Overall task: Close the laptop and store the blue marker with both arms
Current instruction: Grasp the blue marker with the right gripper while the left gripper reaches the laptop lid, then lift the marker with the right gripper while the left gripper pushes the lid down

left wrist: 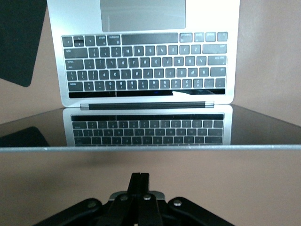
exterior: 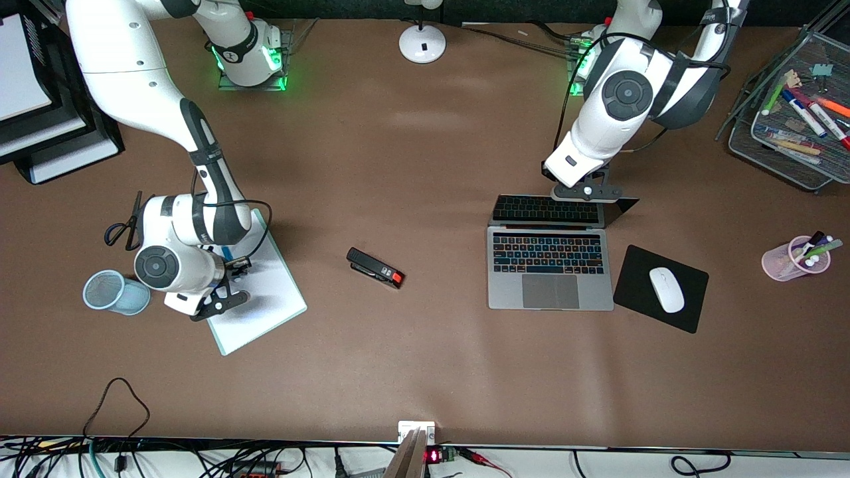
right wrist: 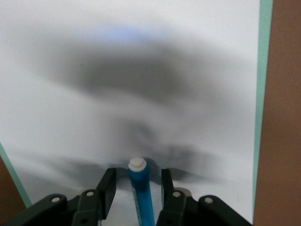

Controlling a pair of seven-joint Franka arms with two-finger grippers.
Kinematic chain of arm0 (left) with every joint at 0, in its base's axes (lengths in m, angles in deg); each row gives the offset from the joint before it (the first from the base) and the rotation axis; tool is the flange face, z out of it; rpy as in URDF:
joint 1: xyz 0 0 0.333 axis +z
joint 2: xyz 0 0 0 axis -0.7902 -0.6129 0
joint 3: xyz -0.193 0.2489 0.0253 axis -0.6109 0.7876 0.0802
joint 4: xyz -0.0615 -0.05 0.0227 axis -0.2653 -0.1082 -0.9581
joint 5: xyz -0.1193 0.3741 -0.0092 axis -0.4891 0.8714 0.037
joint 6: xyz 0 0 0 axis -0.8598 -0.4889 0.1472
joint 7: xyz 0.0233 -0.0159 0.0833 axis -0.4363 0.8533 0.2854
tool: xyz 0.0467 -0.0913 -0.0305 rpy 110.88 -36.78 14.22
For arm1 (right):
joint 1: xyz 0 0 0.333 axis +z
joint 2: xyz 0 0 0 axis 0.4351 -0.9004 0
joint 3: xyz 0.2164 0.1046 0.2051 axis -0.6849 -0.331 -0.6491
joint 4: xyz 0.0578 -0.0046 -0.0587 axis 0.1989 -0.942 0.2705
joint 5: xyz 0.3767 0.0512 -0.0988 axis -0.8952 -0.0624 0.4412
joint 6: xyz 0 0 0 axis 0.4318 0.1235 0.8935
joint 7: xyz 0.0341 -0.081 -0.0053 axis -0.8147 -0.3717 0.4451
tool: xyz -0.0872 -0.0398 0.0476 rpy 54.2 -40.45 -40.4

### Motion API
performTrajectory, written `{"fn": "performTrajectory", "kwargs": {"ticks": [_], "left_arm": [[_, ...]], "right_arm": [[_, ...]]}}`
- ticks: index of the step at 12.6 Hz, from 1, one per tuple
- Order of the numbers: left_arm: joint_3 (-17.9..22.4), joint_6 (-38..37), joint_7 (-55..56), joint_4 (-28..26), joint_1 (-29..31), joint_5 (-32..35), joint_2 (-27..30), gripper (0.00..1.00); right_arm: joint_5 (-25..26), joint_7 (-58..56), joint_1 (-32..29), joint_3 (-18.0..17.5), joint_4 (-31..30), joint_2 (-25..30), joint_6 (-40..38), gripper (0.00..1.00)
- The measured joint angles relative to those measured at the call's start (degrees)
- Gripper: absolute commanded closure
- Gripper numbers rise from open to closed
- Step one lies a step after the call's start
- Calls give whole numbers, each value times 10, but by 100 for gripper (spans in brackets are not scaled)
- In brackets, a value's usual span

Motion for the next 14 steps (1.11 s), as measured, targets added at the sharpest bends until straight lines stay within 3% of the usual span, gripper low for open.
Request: {"fn": "performTrajectory", "kwargs": {"ticks": [2, 5, 14], "left_arm": [[0, 19, -1, 0, 7, 3, 0, 100], [1, 51, -1, 0, 11, 44, 0, 99], [2, 176, -6, 0, 31, 109, -37, 99]], "right_arm": [[0, 0, 0, 0, 0, 0, 1, 77], [-15, -2, 0, 0, 0, 0, 2, 83], [-32, -27, -9, 3, 51, 16, 14, 85]]}}
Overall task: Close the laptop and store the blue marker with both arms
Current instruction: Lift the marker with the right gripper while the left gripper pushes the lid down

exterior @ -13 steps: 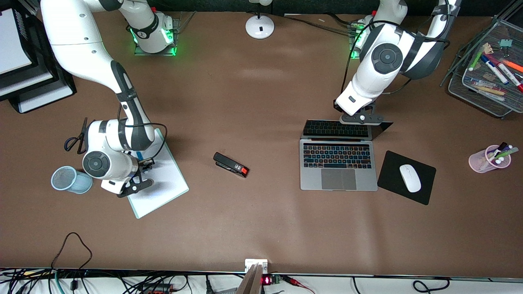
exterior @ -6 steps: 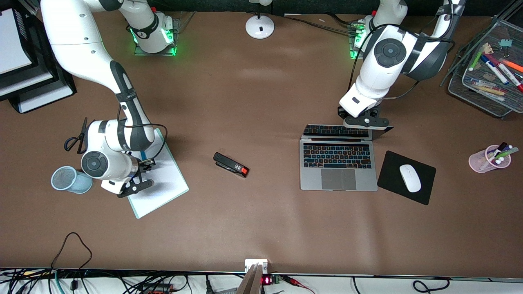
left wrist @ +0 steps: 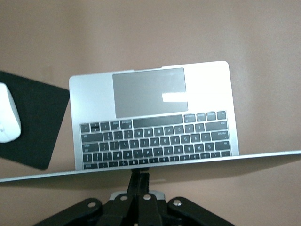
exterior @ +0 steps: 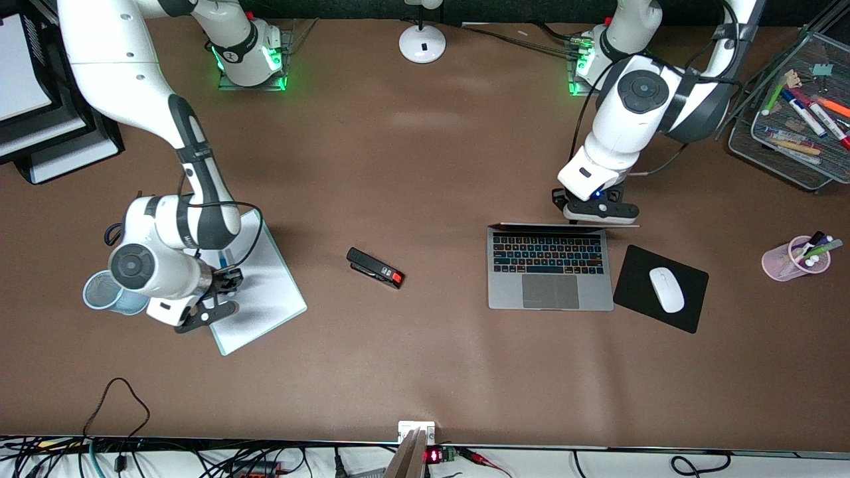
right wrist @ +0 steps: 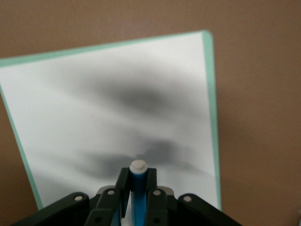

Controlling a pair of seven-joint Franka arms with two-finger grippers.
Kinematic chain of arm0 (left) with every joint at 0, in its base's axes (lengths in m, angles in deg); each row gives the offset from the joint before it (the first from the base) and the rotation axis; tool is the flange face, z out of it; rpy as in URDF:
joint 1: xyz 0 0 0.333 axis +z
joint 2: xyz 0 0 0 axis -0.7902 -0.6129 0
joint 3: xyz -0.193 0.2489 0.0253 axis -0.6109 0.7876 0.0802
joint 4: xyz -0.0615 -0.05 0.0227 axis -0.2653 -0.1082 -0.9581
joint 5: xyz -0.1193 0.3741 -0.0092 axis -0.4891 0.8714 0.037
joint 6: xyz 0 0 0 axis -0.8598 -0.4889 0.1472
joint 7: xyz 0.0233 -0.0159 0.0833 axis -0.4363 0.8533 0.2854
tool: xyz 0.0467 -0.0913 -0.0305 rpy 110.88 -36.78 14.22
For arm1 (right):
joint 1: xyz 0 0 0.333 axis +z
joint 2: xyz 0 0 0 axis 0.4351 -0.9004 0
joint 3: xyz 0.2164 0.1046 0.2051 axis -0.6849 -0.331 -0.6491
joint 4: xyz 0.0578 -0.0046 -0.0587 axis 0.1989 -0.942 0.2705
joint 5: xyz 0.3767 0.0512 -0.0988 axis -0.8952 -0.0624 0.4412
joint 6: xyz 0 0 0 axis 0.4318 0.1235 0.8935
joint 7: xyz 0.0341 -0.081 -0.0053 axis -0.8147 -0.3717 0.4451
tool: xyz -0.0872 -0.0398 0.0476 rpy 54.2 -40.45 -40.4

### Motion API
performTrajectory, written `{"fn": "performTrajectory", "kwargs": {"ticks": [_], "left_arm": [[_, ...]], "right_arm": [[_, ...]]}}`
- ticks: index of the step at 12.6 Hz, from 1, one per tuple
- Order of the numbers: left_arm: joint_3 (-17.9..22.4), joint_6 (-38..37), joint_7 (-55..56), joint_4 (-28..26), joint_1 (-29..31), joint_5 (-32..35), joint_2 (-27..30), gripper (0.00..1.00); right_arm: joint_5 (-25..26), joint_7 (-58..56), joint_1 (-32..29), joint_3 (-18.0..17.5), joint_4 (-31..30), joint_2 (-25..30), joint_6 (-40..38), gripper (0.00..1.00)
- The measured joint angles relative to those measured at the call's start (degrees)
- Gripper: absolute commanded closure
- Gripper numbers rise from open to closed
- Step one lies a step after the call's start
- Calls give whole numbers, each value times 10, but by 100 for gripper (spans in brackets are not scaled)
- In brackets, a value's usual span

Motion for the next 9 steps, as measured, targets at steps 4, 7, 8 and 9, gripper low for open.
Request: {"fn": "performTrajectory", "kwargs": {"ticks": [4, 7, 8, 9], "left_arm": [[0, 20, -1, 26, 3, 10, -37, 99], [3, 30, -1, 53, 4, 25, -68, 99], [5, 33, -1, 62, 4, 34, -80, 99], [8, 34, -1, 72, 5, 37, -90, 99]], "right_arm": [[-2, -52, -13, 5, 5, 53, -2, 85], [-47, -150, -45, 5, 5, 79, -5, 85], [-69, -190, -54, 5, 5, 87, -5, 85], [-86, -227, -61, 5, 5, 94, -5, 85]]}}
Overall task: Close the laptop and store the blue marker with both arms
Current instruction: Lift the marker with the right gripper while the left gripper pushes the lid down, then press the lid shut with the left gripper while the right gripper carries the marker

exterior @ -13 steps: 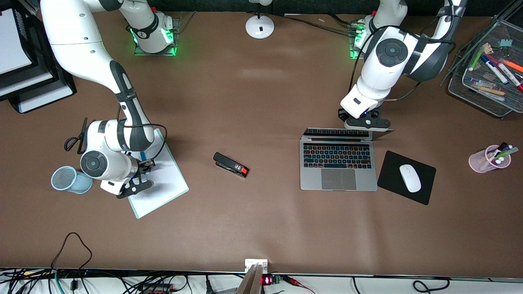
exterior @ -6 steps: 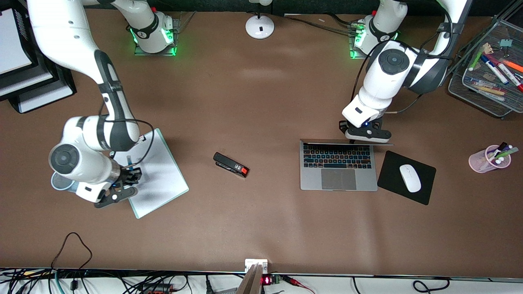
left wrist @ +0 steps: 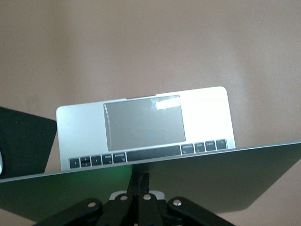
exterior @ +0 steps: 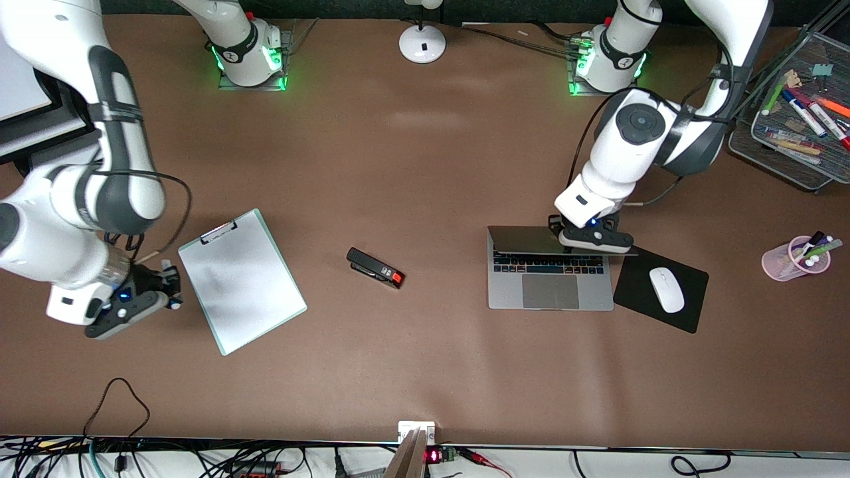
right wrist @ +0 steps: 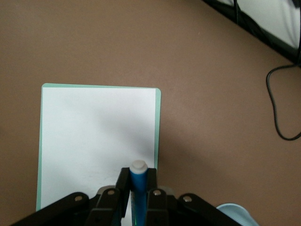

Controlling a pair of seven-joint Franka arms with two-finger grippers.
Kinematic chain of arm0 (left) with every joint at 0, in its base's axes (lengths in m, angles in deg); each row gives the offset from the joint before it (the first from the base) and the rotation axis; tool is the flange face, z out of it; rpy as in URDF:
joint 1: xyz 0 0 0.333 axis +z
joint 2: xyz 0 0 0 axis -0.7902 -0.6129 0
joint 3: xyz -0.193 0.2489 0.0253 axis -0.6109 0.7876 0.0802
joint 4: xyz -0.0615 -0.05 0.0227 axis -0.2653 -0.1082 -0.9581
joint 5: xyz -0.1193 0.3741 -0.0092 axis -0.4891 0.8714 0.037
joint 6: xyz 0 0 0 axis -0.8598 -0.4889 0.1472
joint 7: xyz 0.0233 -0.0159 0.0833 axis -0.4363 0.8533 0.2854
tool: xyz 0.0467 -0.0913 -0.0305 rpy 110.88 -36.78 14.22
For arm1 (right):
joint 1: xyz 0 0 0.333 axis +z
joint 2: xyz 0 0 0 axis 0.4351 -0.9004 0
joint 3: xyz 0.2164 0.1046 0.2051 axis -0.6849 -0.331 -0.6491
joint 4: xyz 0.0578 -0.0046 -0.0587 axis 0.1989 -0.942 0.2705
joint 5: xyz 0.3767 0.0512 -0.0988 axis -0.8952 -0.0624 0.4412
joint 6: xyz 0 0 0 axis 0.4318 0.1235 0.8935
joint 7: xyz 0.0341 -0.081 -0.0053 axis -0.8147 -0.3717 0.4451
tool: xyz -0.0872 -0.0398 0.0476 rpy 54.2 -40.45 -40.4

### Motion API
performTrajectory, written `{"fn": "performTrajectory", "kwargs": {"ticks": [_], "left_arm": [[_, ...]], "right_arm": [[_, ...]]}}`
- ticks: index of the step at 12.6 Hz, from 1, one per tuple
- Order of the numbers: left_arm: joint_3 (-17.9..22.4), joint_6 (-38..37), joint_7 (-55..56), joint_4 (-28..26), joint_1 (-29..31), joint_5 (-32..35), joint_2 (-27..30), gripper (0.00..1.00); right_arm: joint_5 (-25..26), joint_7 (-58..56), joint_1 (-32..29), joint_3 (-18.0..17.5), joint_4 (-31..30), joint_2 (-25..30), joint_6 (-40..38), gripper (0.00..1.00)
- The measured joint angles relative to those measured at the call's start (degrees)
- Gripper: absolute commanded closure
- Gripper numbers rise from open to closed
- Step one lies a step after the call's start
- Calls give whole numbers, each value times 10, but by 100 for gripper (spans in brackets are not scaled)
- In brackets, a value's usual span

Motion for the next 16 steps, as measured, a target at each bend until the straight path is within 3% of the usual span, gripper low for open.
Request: {"fn": "performTrajectory", "kwargs": {"ticks": [7, 11, 16], "left_arm": [[10, 2, 0, 49, 1, 24, -62, 99], [13, 5, 1, 82, 1, 42, -98, 99], [24, 42, 1, 85, 1, 51, -124, 99]], "right_arm": [[-152, -375, -75, 3, 0, 44, -30, 89], [-233, -554, -148, 4, 0, 46, -116, 90], [-312, -716, -218, 4, 0, 45, -212, 90]]}}
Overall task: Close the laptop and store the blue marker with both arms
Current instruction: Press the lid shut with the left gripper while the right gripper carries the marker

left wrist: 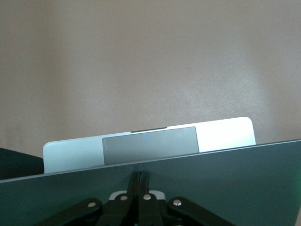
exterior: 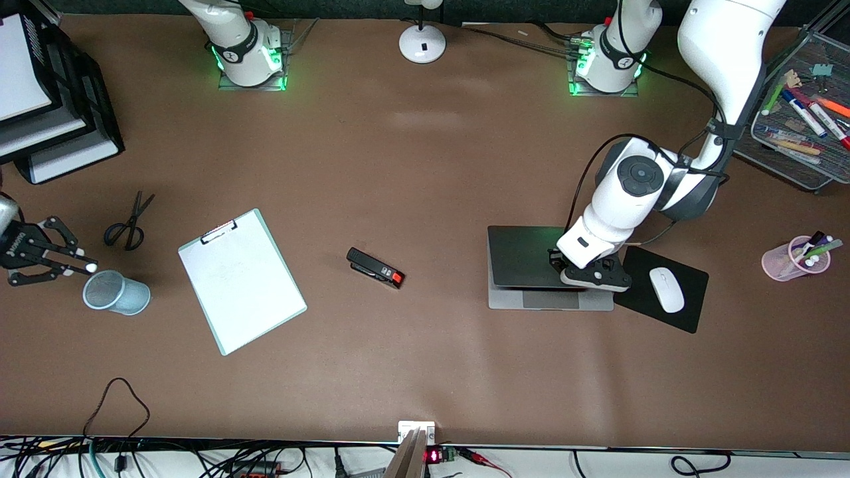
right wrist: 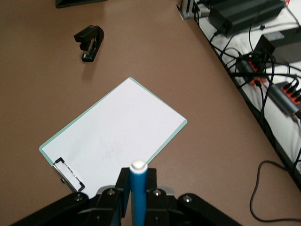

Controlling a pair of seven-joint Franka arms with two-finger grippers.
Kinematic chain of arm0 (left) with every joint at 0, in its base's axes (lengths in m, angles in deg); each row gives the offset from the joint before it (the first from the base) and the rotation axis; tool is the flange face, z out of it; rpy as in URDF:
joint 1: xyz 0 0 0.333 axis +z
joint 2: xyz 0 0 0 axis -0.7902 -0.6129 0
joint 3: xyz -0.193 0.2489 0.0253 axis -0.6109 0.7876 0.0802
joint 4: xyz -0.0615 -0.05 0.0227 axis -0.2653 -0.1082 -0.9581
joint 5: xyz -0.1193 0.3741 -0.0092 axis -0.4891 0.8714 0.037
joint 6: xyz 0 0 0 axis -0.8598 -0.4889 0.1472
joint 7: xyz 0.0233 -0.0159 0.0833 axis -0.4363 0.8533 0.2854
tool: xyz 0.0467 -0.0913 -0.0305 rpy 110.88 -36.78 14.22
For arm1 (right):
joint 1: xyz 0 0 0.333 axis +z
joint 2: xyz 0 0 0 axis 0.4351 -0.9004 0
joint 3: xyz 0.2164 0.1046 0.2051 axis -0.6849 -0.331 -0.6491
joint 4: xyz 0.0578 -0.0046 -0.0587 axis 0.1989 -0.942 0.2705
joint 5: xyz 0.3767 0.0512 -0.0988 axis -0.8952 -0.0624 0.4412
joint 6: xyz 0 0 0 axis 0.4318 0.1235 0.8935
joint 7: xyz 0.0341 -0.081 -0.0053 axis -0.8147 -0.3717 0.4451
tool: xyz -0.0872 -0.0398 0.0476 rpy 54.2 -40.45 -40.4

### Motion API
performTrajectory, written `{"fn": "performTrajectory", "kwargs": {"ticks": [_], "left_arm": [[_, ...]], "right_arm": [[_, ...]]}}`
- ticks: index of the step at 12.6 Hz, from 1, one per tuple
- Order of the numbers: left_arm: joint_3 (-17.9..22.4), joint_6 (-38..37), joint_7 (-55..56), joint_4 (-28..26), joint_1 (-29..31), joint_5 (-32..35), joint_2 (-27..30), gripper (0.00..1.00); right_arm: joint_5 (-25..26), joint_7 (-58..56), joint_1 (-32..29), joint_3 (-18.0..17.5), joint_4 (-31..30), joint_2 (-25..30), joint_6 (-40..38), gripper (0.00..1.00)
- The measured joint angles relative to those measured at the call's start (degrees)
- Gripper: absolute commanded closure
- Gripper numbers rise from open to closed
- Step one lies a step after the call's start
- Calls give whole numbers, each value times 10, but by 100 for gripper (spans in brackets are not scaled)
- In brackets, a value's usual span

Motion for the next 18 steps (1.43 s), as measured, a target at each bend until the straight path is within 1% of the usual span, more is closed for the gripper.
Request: {"fn": "performTrajectory", "kwargs": {"ticks": [3, 6, 11, 14, 18], "left_arm": [[1, 13, 0, 1, 0, 1, -12, 99], [5, 37, 0, 1, 0, 1, -28, 99], [16, 71, 0, 1, -1, 2, -59, 99], [17, 75, 0, 10, -2, 13, -73, 99], [17, 76, 0, 32, -2, 20, -97, 99]], "right_arm": [[-48, -76, -21, 0, 4, -4, -36, 90], [-84, -110, -32, 0, 29, -32, -59, 90], [-95, -133, -60, -2, 58, -82, -66, 90], [-117, -162, -75, -2, 62, -98, -71, 90], [-141, -190, -76, -5, 65, -113, -92, 90]]}}
